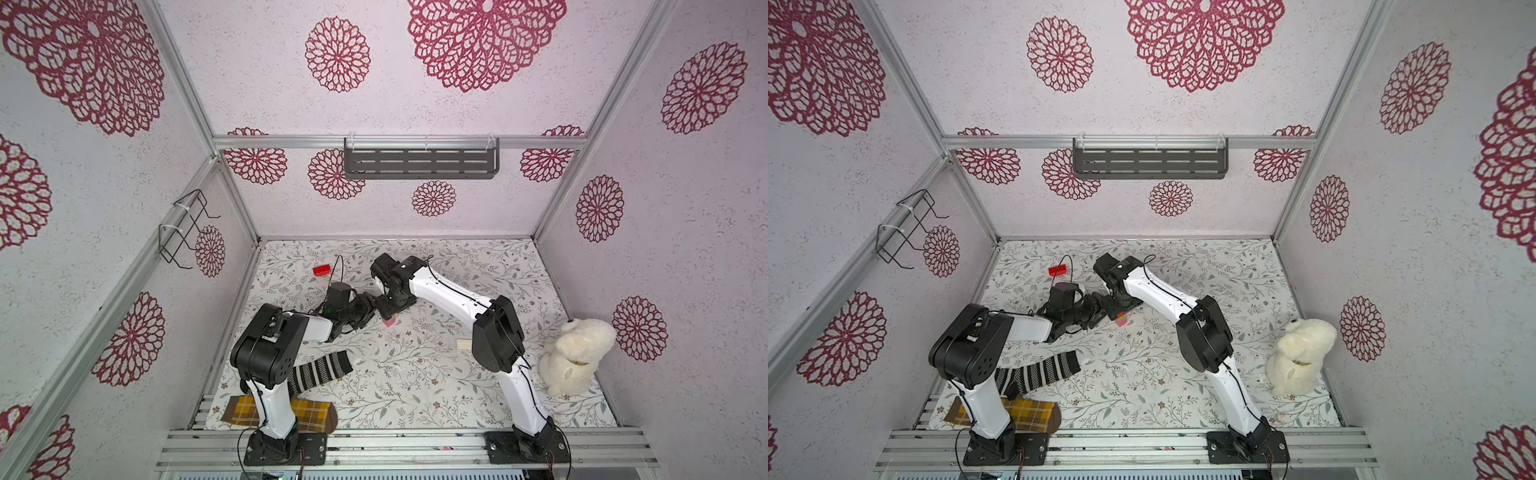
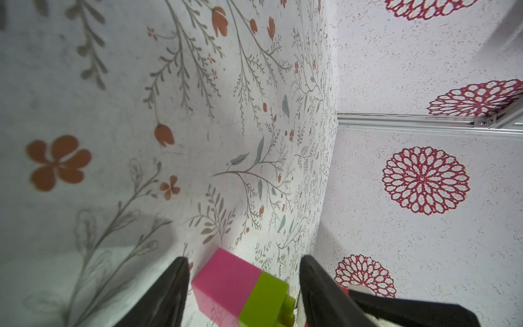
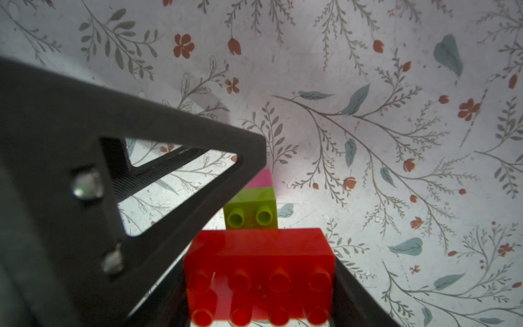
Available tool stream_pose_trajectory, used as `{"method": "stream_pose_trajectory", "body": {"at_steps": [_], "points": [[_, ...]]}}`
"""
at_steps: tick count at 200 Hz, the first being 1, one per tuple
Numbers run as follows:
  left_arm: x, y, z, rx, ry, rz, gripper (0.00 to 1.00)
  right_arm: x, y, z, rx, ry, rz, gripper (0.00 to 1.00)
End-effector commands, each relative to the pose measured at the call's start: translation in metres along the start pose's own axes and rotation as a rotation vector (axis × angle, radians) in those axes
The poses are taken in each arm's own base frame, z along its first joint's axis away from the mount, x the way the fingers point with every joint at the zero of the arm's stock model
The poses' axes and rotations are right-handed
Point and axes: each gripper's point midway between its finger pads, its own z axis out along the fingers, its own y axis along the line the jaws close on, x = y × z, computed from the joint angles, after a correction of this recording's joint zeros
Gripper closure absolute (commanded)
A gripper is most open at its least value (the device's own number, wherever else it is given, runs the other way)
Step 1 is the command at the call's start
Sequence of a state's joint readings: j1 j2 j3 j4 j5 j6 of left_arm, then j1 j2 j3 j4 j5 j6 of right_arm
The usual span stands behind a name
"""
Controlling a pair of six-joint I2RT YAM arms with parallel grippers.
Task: Assemble an ice cream with lego
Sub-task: Assemble the lego brick with the lego brick.
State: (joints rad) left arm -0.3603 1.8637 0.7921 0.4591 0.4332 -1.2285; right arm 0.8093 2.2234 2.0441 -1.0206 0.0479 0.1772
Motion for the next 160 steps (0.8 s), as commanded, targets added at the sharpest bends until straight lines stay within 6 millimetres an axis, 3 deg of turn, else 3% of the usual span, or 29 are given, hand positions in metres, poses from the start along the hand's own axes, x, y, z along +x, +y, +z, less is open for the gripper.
{"method": "stream_pose_trajectory", "body": {"at_steps": [1, 105, 160], "points": [[0.003, -0.007, 0.004, 0.025, 0.019, 0.024, 0.34, -0.012, 0.006, -0.006, -0.026, -0.05, 0.007, 0.82], [0.003, -0.009, 0.004, 0.026, 0.02, 0.022, 0.34, -0.013, 0.015, -0.004, -0.038, -0.045, -0.012, 0.82], [0.003, -0.008, 0.004, 0.027, 0.021, 0.024, 0.34, -0.014, 0.013, 0.009, -0.031, -0.022, -0.014, 0.82]]}}
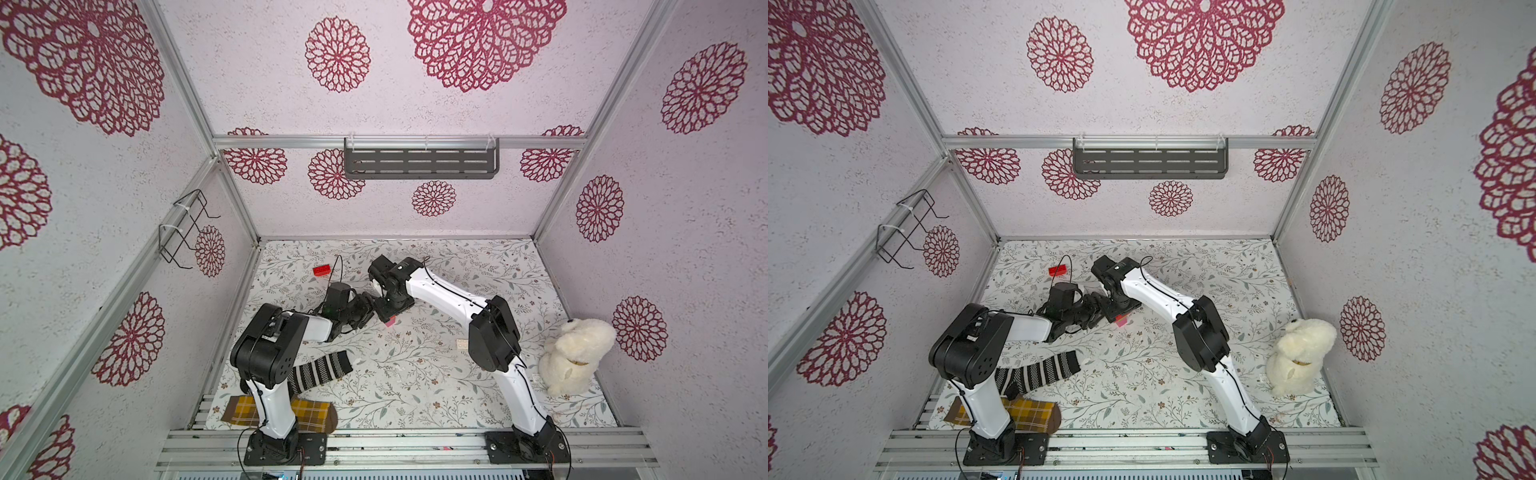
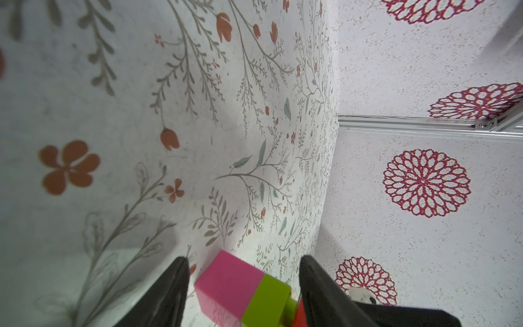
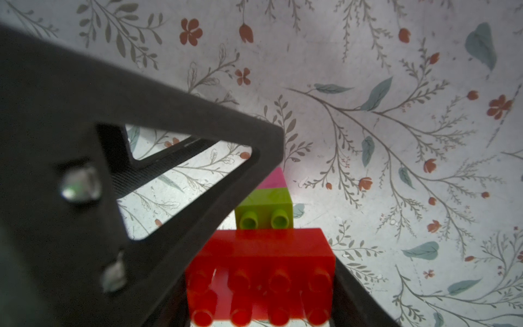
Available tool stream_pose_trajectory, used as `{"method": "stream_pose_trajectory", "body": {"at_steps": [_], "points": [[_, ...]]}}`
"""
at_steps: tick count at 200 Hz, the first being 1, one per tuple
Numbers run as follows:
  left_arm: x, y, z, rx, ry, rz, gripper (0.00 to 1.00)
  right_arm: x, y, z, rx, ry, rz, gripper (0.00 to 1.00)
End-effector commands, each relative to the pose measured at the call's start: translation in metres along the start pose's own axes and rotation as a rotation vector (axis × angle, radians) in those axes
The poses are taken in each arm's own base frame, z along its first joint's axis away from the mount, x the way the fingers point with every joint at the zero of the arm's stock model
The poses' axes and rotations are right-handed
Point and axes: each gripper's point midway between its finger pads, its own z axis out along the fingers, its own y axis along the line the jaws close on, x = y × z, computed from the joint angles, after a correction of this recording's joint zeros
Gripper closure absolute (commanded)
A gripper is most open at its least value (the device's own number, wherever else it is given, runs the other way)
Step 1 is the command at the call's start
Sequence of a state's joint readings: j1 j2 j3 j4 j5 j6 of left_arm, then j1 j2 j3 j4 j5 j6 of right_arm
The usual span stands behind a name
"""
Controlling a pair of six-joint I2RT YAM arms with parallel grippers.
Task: Assemble an ice cream with lego
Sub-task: Assemble the lego brick with the lego brick.
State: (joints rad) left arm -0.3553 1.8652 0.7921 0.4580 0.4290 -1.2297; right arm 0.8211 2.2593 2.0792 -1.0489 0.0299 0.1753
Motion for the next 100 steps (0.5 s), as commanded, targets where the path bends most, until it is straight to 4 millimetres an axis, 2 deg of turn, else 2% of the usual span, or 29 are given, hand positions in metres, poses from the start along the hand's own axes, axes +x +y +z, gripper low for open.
{"method": "stream_pose_trajectory", "body": {"at_steps": [1, 45, 78, 100], "points": [[0.006, -0.01, 0.004, 0.031, 0.028, 0.029, 0.34, -0.018, 0.004, 0.001, -0.014, -0.054, 0.001, 0.82], [0.007, -0.009, 0.004, 0.033, 0.03, 0.031, 0.34, -0.022, -0.002, -0.005, -0.008, -0.074, 0.016, 0.82], [0.007, -0.01, 0.004, 0.036, 0.03, 0.029, 0.34, -0.015, -0.004, 0.005, -0.002, -0.043, 0.012, 0.82], [0.007, -0.01, 0.003, 0.038, 0.031, 0.032, 0.34, -0.015, -0.006, 0.006, -0.002, -0.045, 0.01, 0.82]]}}
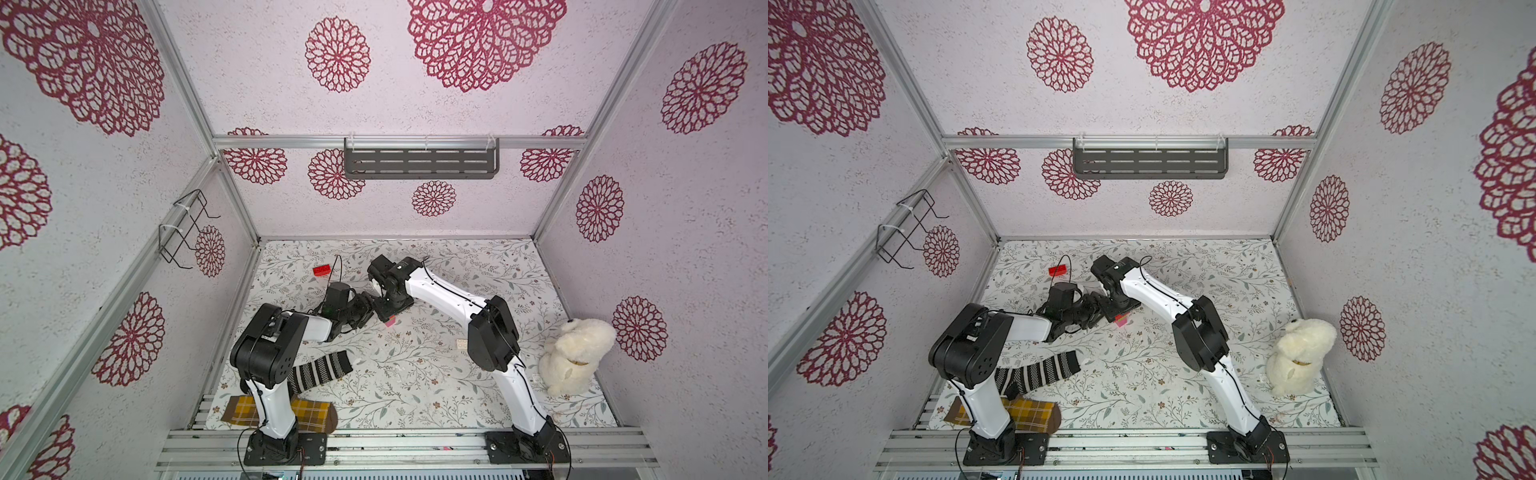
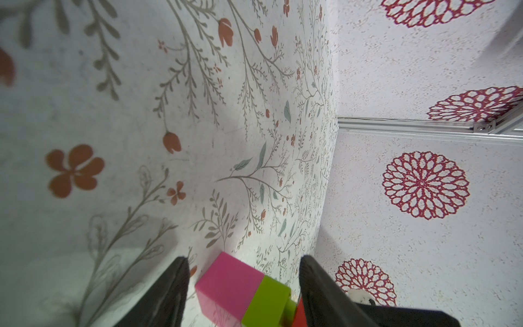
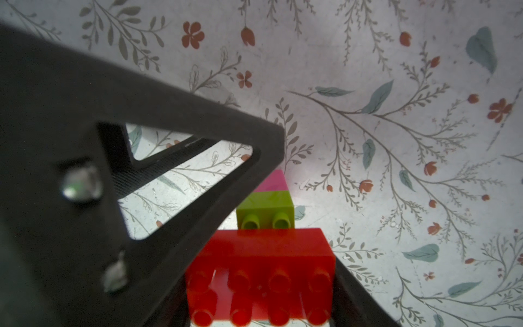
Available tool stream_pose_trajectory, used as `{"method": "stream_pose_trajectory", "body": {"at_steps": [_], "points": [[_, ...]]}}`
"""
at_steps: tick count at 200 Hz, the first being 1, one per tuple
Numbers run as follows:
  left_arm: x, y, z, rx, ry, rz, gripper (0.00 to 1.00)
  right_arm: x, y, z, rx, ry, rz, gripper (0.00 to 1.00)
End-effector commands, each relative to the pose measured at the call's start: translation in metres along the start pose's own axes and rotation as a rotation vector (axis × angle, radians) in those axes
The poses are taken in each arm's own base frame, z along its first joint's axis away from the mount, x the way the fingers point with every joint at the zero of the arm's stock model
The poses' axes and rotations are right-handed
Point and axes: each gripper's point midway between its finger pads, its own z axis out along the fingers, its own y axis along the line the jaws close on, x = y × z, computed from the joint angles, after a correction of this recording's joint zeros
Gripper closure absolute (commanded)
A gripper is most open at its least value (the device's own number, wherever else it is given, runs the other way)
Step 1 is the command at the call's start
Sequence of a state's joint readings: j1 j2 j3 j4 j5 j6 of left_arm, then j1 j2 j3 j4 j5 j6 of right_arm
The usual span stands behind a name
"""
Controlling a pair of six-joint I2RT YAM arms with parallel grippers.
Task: Assemble an ice cream with lego
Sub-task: Assemble the lego brick with the lego brick.
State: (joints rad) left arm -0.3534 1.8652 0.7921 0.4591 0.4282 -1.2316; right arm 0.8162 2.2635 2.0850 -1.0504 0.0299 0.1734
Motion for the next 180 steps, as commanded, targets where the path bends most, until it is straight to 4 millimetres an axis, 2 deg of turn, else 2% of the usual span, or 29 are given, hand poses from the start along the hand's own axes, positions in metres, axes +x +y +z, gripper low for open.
{"method": "stream_pose_trajectory", "body": {"at_steps": [1, 50, 135, 180], "points": [[0.009, -0.01, 0.003, 0.038, 0.034, 0.034, 0.34, -0.014, -0.003, 0.005, -0.004, -0.046, 0.007, 0.82], [0.012, -0.02, 0.002, 0.067, 0.042, 0.071, 0.33, -0.015, -0.01, 0.004, -0.012, -0.057, -0.011, 0.81], [0.015, -0.023, 0.0, 0.075, 0.048, 0.08, 0.31, 0.005, 0.012, 0.021, -0.048, -0.013, -0.022, 0.76], [0.015, -0.024, -0.002, 0.072, 0.045, 0.083, 0.31, 0.014, 0.007, 0.03, -0.013, 0.046, -0.023, 0.72]]}}
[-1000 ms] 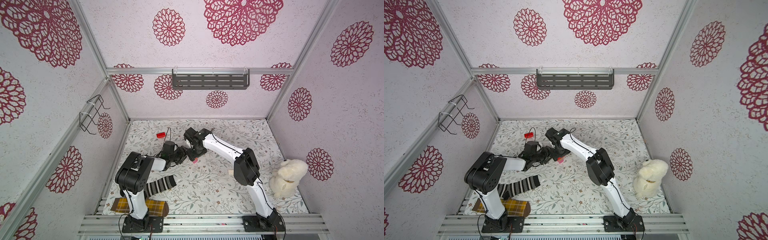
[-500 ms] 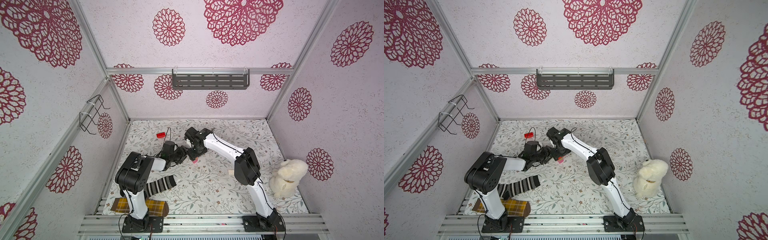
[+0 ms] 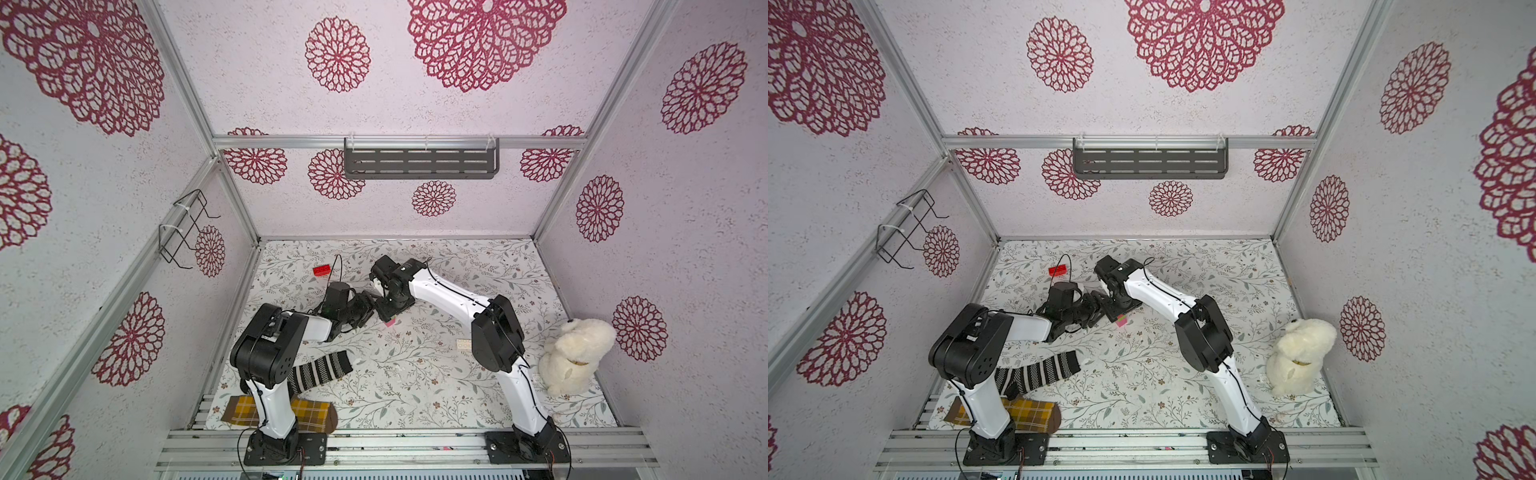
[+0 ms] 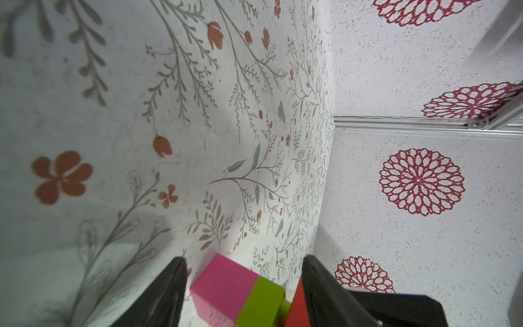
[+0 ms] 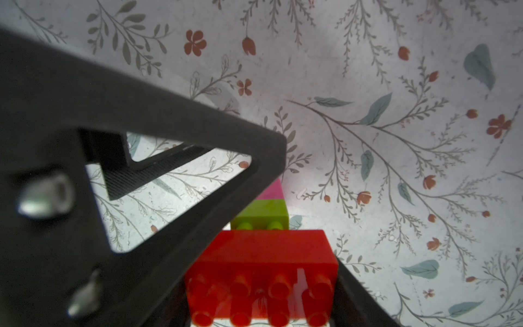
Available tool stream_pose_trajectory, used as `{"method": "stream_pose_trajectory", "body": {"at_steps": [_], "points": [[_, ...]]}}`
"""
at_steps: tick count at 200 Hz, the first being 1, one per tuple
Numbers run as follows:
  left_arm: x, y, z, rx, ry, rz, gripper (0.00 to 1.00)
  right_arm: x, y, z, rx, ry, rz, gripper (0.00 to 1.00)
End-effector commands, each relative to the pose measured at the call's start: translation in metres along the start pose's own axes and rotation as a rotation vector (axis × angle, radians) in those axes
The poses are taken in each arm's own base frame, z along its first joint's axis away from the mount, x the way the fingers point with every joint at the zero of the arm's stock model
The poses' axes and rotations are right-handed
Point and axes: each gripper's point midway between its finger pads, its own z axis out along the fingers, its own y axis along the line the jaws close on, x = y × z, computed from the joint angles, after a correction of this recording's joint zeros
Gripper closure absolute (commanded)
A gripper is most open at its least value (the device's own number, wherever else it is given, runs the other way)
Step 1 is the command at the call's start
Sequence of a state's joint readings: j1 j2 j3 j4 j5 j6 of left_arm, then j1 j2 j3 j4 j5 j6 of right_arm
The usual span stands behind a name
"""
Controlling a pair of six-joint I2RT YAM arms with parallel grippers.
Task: Assemble an ice cream with lego
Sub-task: Assemble the lego brick with the lego brick.
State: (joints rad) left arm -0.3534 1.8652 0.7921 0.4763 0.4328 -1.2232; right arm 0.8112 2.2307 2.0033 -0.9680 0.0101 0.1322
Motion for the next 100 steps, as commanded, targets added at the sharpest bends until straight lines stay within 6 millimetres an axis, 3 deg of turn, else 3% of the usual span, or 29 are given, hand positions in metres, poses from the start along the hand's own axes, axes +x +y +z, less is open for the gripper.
{"method": "stream_pose_trajectory", "body": {"at_steps": [1, 33, 100], "points": [[0.015, -0.021, -0.002, 0.056, 0.046, 0.067, 0.31, 0.015, 0.005, 0.025, 0.01, 0.077, 0.014, 0.71], [0.01, -0.022, -0.009, 0.013, 0.021, 0.108, 0.26, 0.011, 0.004, 0.023, 0.015, 0.064, 0.018, 0.65], [0.005, -0.023, -0.017, -0.011, -0.014, 0.12, 0.2, -0.005, 0.0, 0.021, 0.022, 0.031, 0.035, 0.63]]}}
